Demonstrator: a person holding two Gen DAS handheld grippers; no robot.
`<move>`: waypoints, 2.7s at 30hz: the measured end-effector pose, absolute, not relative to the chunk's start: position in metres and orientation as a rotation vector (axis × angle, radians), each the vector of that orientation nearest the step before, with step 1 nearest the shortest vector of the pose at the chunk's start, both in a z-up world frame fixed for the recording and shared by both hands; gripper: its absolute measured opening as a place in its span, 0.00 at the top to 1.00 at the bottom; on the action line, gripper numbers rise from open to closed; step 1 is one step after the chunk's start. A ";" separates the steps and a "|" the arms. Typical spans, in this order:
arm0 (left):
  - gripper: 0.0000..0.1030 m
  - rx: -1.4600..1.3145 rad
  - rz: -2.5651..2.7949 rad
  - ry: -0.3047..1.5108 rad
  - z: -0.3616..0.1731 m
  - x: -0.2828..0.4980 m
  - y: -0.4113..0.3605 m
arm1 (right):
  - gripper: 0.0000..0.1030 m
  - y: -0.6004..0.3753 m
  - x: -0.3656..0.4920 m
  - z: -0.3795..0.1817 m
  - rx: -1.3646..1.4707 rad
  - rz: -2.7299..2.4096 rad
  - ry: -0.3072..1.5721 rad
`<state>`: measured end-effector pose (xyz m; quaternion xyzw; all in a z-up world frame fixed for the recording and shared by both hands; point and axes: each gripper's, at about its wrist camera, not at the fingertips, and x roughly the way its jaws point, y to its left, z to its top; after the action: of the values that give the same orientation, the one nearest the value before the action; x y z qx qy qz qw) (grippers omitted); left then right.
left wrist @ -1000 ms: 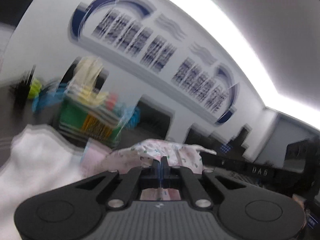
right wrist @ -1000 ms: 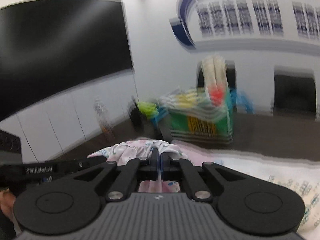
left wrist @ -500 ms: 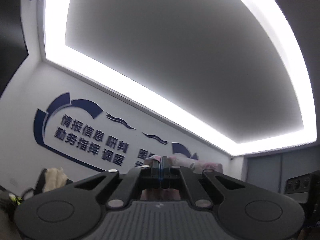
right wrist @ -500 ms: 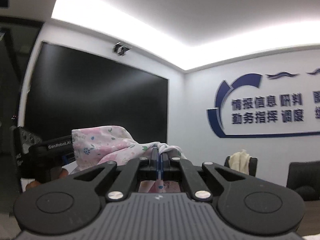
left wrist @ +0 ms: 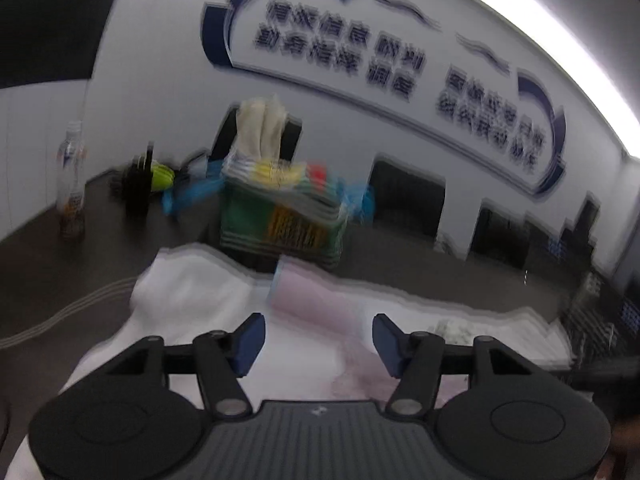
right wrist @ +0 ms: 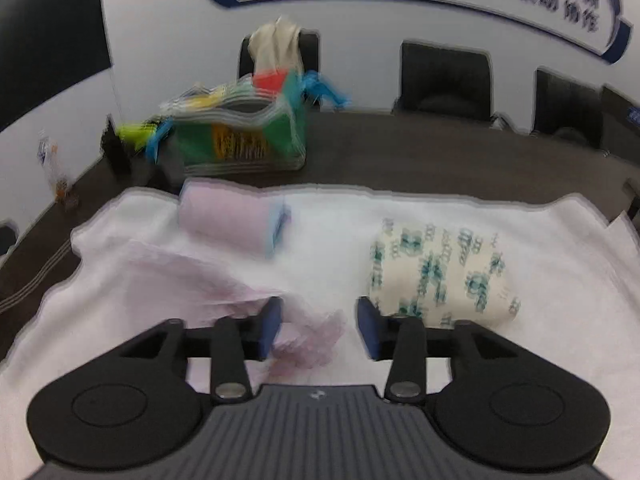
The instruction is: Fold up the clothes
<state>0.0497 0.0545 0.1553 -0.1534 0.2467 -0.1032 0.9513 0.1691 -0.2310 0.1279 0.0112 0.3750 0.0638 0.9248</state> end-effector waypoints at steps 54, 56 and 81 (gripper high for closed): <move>0.53 -0.083 -0.403 0.846 0.031 0.013 0.012 | 0.38 -0.262 -0.037 0.020 0.253 0.255 0.758; 0.51 -0.115 -0.414 0.865 0.029 0.018 0.009 | 0.87 -0.265 -0.024 0.017 0.263 0.283 0.714; 0.37 0.196 -0.731 0.669 0.048 0.003 -0.077 | 0.15 -0.353 0.118 0.013 1.105 0.073 0.656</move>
<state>0.0032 -0.0772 0.0478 0.0940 0.3203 -0.3504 0.8751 0.1179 -0.3528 0.0129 0.5150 0.3058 0.0340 0.8000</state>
